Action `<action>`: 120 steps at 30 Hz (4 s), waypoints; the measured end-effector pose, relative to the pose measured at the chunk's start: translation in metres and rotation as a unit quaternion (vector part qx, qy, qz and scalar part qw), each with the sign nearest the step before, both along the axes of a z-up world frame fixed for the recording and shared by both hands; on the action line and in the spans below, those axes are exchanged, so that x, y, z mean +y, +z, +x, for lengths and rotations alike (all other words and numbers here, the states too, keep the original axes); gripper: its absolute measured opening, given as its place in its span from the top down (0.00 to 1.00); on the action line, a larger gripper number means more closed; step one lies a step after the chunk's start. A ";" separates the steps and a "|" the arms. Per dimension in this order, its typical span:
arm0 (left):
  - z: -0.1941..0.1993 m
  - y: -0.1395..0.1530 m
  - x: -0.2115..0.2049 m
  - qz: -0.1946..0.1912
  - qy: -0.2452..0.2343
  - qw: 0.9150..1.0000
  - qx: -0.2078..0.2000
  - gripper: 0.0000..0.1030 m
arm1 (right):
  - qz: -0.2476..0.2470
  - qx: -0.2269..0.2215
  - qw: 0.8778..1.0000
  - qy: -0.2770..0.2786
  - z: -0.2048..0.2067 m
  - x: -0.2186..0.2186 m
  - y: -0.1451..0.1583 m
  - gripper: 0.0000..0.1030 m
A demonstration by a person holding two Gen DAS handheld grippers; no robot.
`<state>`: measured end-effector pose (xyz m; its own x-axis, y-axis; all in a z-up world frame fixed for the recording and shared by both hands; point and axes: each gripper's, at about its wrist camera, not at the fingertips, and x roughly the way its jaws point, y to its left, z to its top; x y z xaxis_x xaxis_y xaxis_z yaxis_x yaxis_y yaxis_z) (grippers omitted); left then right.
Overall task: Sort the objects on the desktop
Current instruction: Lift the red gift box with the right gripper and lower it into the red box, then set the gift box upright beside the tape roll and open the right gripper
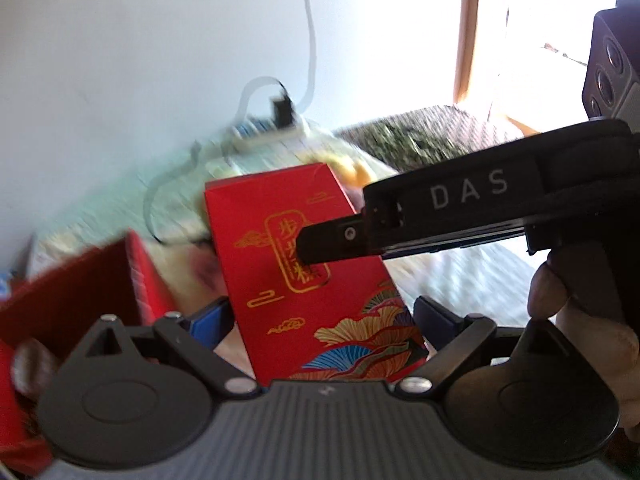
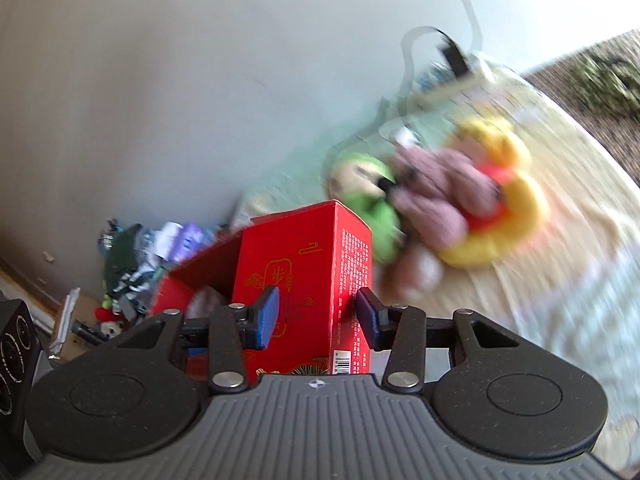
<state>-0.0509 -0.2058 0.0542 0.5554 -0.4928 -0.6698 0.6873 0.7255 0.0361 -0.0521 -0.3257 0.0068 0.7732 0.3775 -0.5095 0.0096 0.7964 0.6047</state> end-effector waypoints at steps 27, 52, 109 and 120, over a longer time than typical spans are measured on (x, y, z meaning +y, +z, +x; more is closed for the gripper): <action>0.153 -0.043 0.187 0.053 0.069 0.985 0.146 0.08 | -0.074 0.151 0.976 0.141 0.180 0.190 -0.018 0.55; 0.221 -0.112 0.190 0.126 0.097 0.948 0.275 0.12 | -0.063 0.262 0.949 0.166 0.229 0.203 -0.087 0.61; 0.210 -0.107 0.231 0.130 0.163 0.952 0.226 0.08 | -0.047 0.185 0.973 0.129 0.236 0.202 -0.090 0.60; 0.200 -0.104 0.241 0.126 0.194 0.956 0.180 0.09 | -0.047 0.170 0.975 0.138 0.232 0.201 -0.088 0.63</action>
<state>0.1488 0.0351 -0.0495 0.3744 -0.0940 -0.9225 0.3687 0.9279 0.0551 0.1803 -0.1251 -0.0807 0.4292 0.4872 -0.7606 -0.0257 0.8483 0.5288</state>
